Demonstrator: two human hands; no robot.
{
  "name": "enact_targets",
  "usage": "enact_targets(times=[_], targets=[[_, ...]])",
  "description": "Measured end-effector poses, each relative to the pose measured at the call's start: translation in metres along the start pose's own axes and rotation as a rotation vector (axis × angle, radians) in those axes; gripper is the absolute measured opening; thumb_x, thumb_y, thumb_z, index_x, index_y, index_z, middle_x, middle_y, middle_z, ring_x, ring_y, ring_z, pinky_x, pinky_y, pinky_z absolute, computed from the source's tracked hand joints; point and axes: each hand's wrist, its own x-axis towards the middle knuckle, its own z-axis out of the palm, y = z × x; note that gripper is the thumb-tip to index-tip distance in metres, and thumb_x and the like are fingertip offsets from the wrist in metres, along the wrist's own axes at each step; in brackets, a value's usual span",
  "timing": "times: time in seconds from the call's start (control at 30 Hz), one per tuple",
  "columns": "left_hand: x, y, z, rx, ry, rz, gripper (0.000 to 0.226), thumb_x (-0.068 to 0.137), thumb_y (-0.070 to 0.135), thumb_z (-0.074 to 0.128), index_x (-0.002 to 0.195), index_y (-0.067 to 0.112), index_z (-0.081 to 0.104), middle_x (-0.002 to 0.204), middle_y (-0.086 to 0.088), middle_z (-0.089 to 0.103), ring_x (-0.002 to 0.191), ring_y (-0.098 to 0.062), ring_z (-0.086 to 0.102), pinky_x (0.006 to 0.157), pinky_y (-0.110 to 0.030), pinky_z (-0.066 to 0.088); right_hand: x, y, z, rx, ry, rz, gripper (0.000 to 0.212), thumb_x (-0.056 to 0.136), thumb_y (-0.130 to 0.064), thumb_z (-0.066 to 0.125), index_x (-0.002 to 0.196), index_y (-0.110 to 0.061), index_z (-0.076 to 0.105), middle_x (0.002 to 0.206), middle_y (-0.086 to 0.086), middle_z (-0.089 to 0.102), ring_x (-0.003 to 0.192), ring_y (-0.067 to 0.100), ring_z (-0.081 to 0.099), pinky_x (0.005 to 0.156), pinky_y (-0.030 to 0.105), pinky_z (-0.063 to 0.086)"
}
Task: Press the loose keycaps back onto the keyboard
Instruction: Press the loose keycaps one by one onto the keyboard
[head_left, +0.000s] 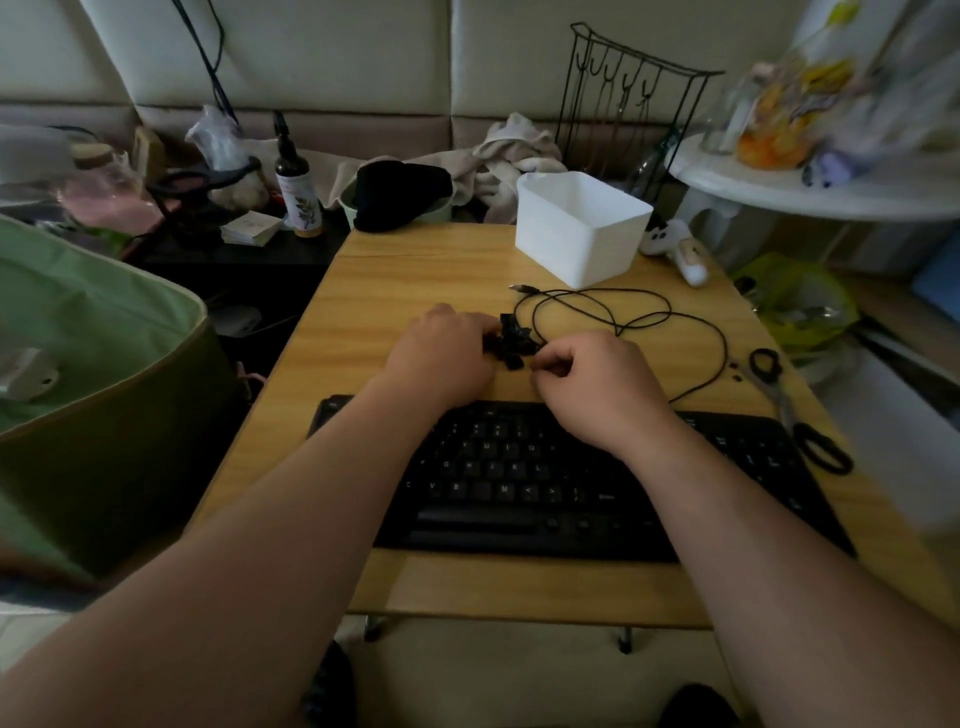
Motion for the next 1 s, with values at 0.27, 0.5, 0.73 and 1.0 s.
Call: enact_targets(times=[0.27, 0.5, 0.73, 1.0], targets=[[-0.002, 0.002, 0.001, 0.005, 0.003, -0.011, 0.021, 0.096, 0.029, 0.065, 0.117, 0.034, 0.067, 0.123, 0.000, 0.060, 0.108, -0.018, 0.056, 0.083, -0.031, 0.046, -0.004, 0.012, -0.006, 0.023, -0.007, 0.013, 0.019, 0.095, -0.024, 0.067, 0.109, -0.029, 0.079, 0.094, -0.016, 0.066, 0.091, 0.007, 0.062, 0.076, 0.023, 0.050], [-0.010, 0.002, -0.003, -0.019, 0.017, -0.046, 0.014, 0.098, 0.023, 0.061, 0.112, 0.027, 0.060, 0.114, -0.005, 0.061, 0.096, -0.020, 0.056, 0.062, -0.024, 0.038, -0.010, 0.010, -0.003, 0.019, -0.007, 0.007, 0.019, 0.095, -0.026, 0.068, 0.110, -0.030, 0.078, 0.098, -0.013, 0.069, 0.088, 0.006, 0.063, 0.073, 0.024, 0.051], [-0.016, -0.006, -0.014, -0.155, 0.021, -0.083, 0.023, 0.098, 0.025, 0.065, 0.121, 0.026, 0.066, 0.118, 0.001, 0.066, 0.098, -0.014, 0.058, 0.072, -0.026, 0.043, -0.020, 0.012, -0.004, 0.020, -0.031, -0.055, 0.021, 0.096, -0.025, 0.067, 0.113, -0.031, 0.077, 0.099, -0.014, 0.069, 0.088, 0.000, 0.060, 0.071, 0.017, 0.047], [-0.034, 0.017, -0.026, -0.715, -0.026, 0.001, 0.024, 0.099, 0.014, 0.061, 0.112, 0.031, 0.073, 0.093, 0.003, 0.076, 0.070, -0.008, 0.064, 0.062, -0.025, 0.052, -0.040, 0.021, -0.017, 0.122, 0.096, -0.119, 0.036, 0.094, -0.021, 0.070, 0.128, -0.036, 0.070, 0.100, -0.020, 0.064, 0.095, -0.001, 0.060, 0.078, 0.017, 0.049]])
